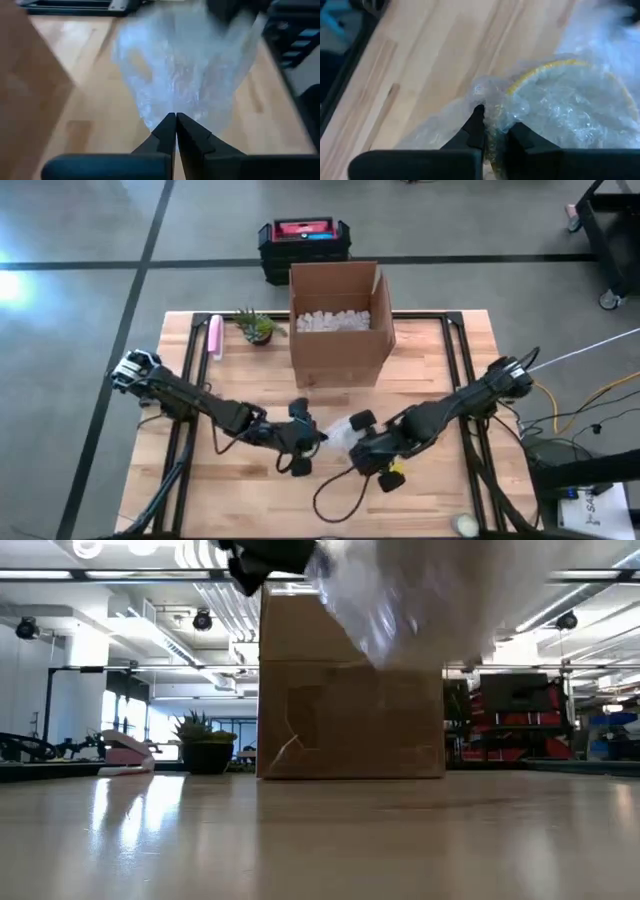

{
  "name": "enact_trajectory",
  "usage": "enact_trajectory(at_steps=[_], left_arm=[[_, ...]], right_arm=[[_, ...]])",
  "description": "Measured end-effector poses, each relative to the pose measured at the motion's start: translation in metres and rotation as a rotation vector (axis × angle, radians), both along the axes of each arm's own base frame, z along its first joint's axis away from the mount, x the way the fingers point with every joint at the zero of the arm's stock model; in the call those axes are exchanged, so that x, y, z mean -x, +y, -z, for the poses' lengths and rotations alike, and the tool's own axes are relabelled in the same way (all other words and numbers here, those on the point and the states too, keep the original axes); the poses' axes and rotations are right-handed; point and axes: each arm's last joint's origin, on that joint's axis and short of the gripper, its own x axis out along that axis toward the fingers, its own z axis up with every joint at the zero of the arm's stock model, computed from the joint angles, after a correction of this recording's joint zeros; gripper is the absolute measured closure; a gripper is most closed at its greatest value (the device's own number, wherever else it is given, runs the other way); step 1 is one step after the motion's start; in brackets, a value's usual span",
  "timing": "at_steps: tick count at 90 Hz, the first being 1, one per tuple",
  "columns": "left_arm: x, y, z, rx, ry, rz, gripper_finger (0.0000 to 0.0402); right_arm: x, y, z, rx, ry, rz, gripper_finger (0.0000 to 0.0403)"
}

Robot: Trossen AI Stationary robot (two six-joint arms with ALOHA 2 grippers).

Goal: Wrap mug
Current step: Put the wrapped orange patterned mug into the cardboard box

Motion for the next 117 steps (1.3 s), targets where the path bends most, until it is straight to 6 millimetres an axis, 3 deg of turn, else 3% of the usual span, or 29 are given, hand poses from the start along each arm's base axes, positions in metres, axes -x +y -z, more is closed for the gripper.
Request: enact_trajectory(at_steps=[13, 31, 42, 52, 67, 78, 95, 117], left_arm=[[-0.001, 0.0, 0.002, -0.024, 0.0, -0.022, 0.0402], [-0.003, -0.002, 0.013, -0.028, 0.041, -0.008, 0.0402], [-0.005, -0.002, 0.019, -0.035, 0.061, -0.015, 0.0402], [-0.007, -0.003, 0.022, -0.039, 0.067, -0.013, 0.0402], [-0.009, -0.004, 0.031, -0.05, 0.093, -0.015, 0.0402], [-0.011, -0.005, 0.035, -0.055, 0.103, -0.014, 0.0402], [-0.012, -0.006, 0.042, -0.047, 0.133, 0.01, 0.0402], [-0.011, -0.008, 0.047, -0.038, 0.164, 0.015, 0.0402]], right_arm=[[0.008, -0.03, -0.05, 0.023, -0.135, 0.023, 0.039], [0.025, -0.101, -0.13, 0.12, -0.436, 0.187, 0.039], [0.026, -0.152, -0.156, 0.147, -0.561, 0.34, 0.039], [0.026, -0.206, -0.161, 0.135, -0.609, 0.524, 0.039], [0.023, -0.286, -0.136, -0.004, -0.542, 0.814, 0.039], [0.013, -0.324, -0.106, -0.134, -0.447, 0.933, 0.039], [-0.011, -0.346, -0.069, -0.202, -0.335, 0.985, 0.039], [-0.039, -0.358, -0.022, -0.261, -0.201, 0.996, 0.039]])
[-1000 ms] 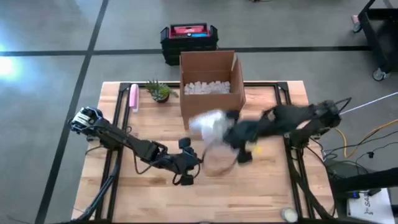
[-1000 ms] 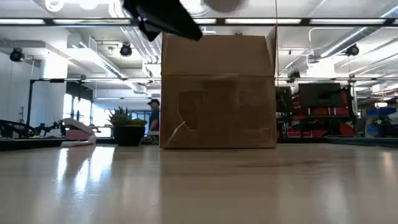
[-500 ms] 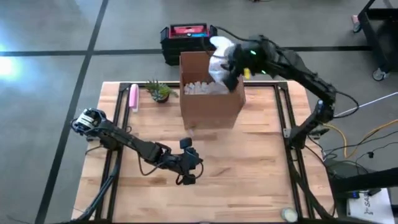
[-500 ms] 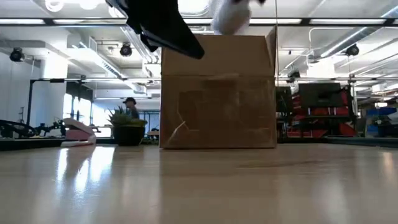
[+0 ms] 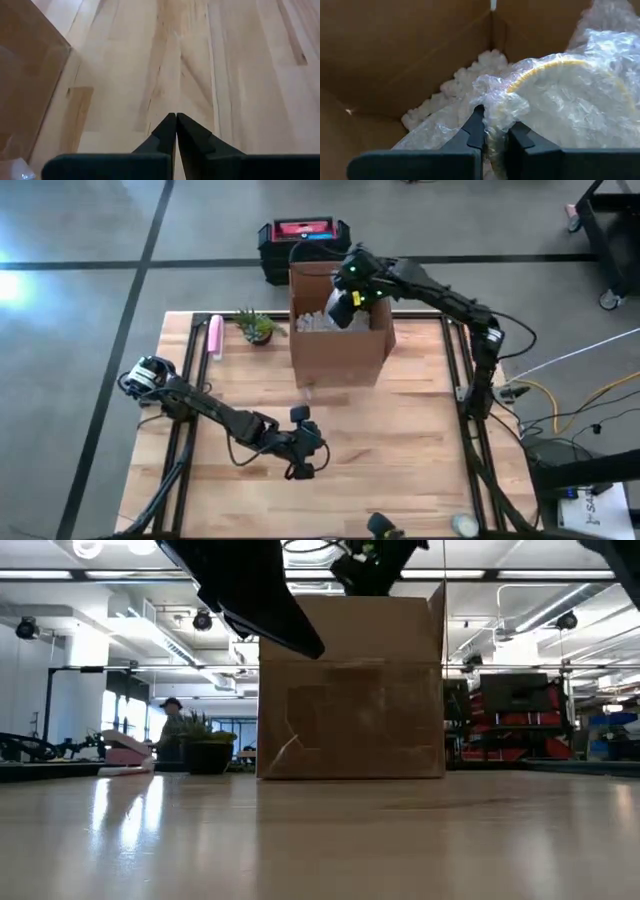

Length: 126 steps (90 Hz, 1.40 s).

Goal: Wrap mug
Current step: Put the wrapped orange patterned mug into the cardboard box, then return to Home Position

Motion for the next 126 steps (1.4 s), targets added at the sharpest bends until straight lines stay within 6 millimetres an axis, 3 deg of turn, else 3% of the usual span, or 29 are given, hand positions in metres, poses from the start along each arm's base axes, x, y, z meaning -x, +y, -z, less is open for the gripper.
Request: enact_trajectory(at_steps=[17, 35, 51, 60, 78, 97, 107, 126], left_arm=[[0.001, -0.002, 0.0, 0.018, 0.005, 0.01, 0.0402], [0.001, -0.003, 0.0, 0.023, 0.004, 0.009, 0.0402], [0.001, -0.003, 0.0, 0.023, 0.004, 0.009, 0.0402], [0.001, -0.003, 0.0, 0.023, 0.004, 0.008, 0.0402], [0.001, -0.003, 0.001, 0.022, 0.004, 0.008, 0.0402], [0.007, -0.003, -0.008, 0.026, -0.003, 0.015, 0.0402], [0.014, -0.002, -0.018, 0.03, -0.006, 0.02, 0.0402], [0.034, 0.007, -0.045, 0.024, -0.026, 0.031, 0.0402]], right_arm=[[-0.015, -0.003, 0.024, -0.106, 0.011, -0.023, 0.0378], [-0.022, -0.001, 0.038, -0.168, 0.026, -0.043, 0.0316], [-0.021, 0.001, 0.034, -0.141, 0.028, -0.078, 0.0233], [-0.017, 0.003, 0.018, -0.117, -0.008, -0.081, 0.0195], [0.013, 0.018, -0.054, 0.012, -0.129, -0.151, 0.0148], [0.069, 0.051, -0.113, 0.104, -0.179, -0.216, 0.0131], [0.097, 0.066, -0.119, 0.101, -0.149, -0.234, 0.0132], [0.139, 0.09, -0.101, 0.08, -0.116, -0.244, 0.0153]])
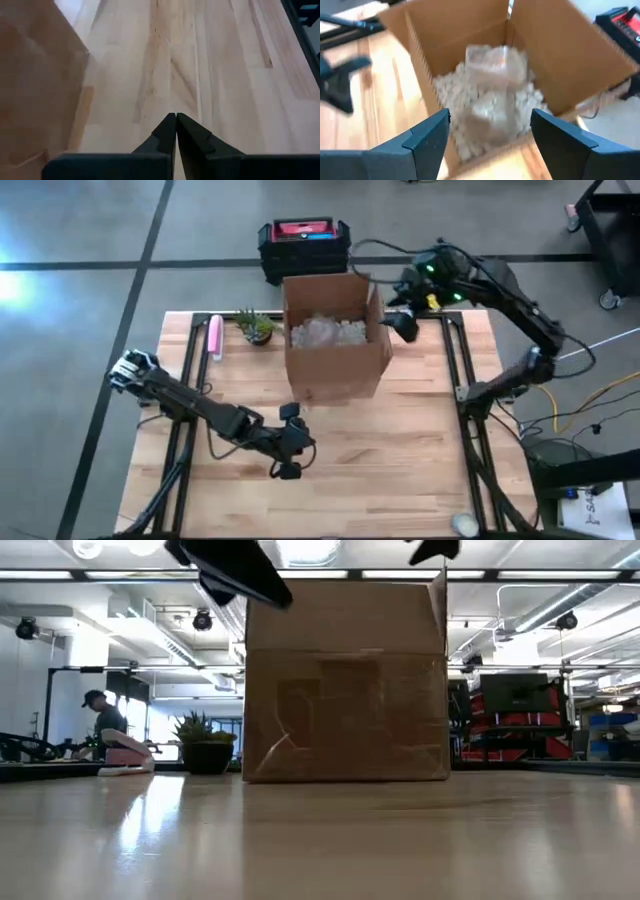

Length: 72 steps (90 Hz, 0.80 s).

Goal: Wrap mug
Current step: Return to Home Position

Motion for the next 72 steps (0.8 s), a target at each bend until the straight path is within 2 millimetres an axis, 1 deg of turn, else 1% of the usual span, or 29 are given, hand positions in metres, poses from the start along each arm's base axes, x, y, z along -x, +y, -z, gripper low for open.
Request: enact_trajectory(at_steps=[9, 17, 28, 39, 52, 62, 72], left_arm=[[0.014, 0.007, -0.011, -0.019, -0.04, 0.03, 0.0402], [0.028, 0.013, -0.02, -0.014, -0.124, 0.048, 0.0402], [0.053, 0.027, -0.021, 0.021, -0.242, 0.047, 0.0402], [0.083, 0.046, -0.014, 0.065, -0.365, 0.022, 0.0402], [0.115, 0.066, -0.001, 0.146, -0.513, -0.027, 0.0402], [0.134, 0.075, 0.01, 0.202, -0.578, -0.053, 0.0402], [0.147, 0.081, 0.02, 0.239, -0.613, -0.099, 0.0402]], right_arm=[[0.019, 0.011, 0.018, 0.011, -0.02, 0.0, 0.0168], [0.036, 0.021, 0.037, 0.024, -0.079, 0.011, 0.0183], [0.061, 0.035, 0.067, 0.053, -0.182, 0.023, 0.0204], [0.076, 0.045, 0.104, 0.025, -0.278, 0.001, 0.0218], [0.089, 0.056, 0.146, -0.067, -0.351, -0.053, 0.0242], [0.098, 0.061, 0.175, -0.105, -0.354, -0.029, 0.0276], [0.106, 0.065, 0.197, -0.129, -0.379, -0.007, 0.0323]])
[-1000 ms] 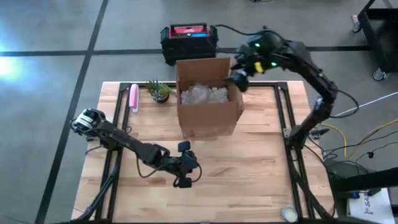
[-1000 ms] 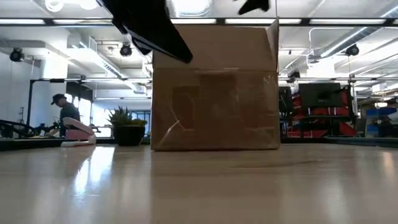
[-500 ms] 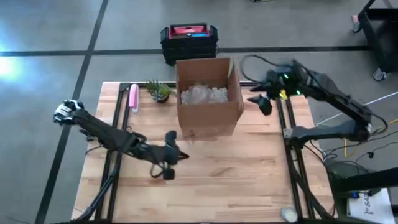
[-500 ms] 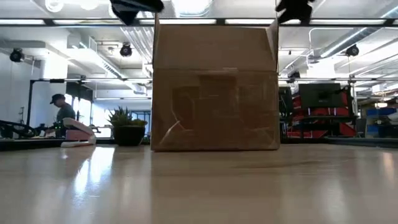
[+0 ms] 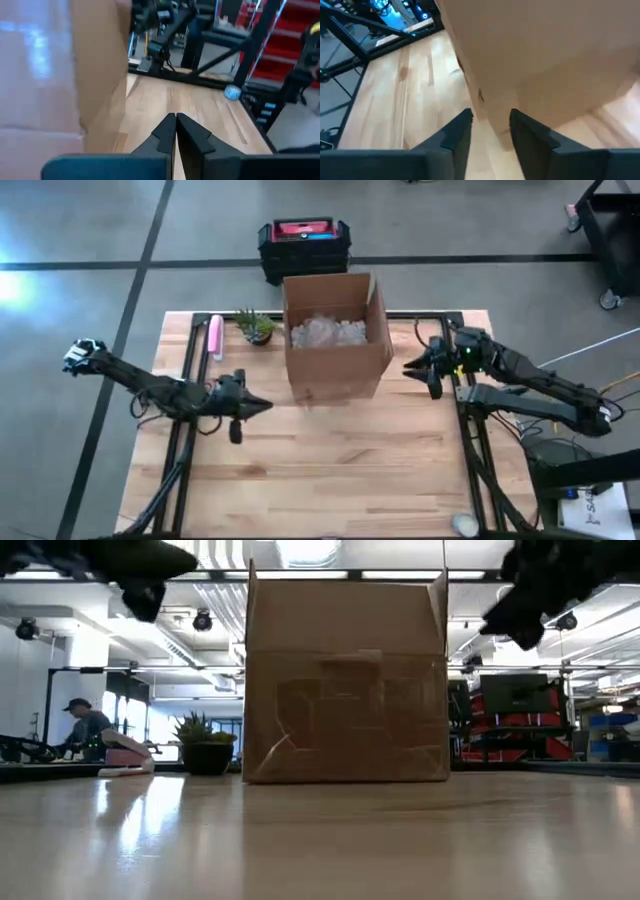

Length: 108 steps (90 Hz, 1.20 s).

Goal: Wrap mug
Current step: Return to Home Position

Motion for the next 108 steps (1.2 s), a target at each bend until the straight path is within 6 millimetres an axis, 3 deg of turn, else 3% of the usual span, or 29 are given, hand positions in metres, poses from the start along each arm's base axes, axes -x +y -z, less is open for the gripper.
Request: enact_trajectory(at_steps=[17, 32, 56, 67, 78, 108], left_arm=[[0.007, 0.004, 0.015, 0.038, 0.007, -0.064, 0.0402], [0.003, 0.003, 0.021, 0.041, 0.032, -0.073, 0.0402], [-0.005, -0.002, 0.021, 0.003, 0.017, -0.013, 0.0402], [-0.006, -0.002, 0.023, -0.006, 0.025, -0.013, 0.0402], [-0.006, -0.003, 0.023, -0.008, 0.022, 0.002, 0.0402], [0.002, 0.012, 0.031, -0.079, 0.006, -0.013, 0.0402]], right_arm=[[0.017, 0.013, 0.02, 0.05, -0.193, 0.022, 0.0397], [0.018, 0.02, 0.048, 0.101, -0.344, 0.108, 0.0393], [0.017, 0.028, 0.072, 0.181, -0.343, 0.153, 0.0401], [0.015, 0.033, 0.084, 0.195, -0.31, 0.054, 0.0402], [0.015, 0.036, 0.086, 0.192, -0.316, -0.053, 0.0403], [0.014, 0.036, 0.09, 0.218, -0.339, -0.063, 0.0403]])
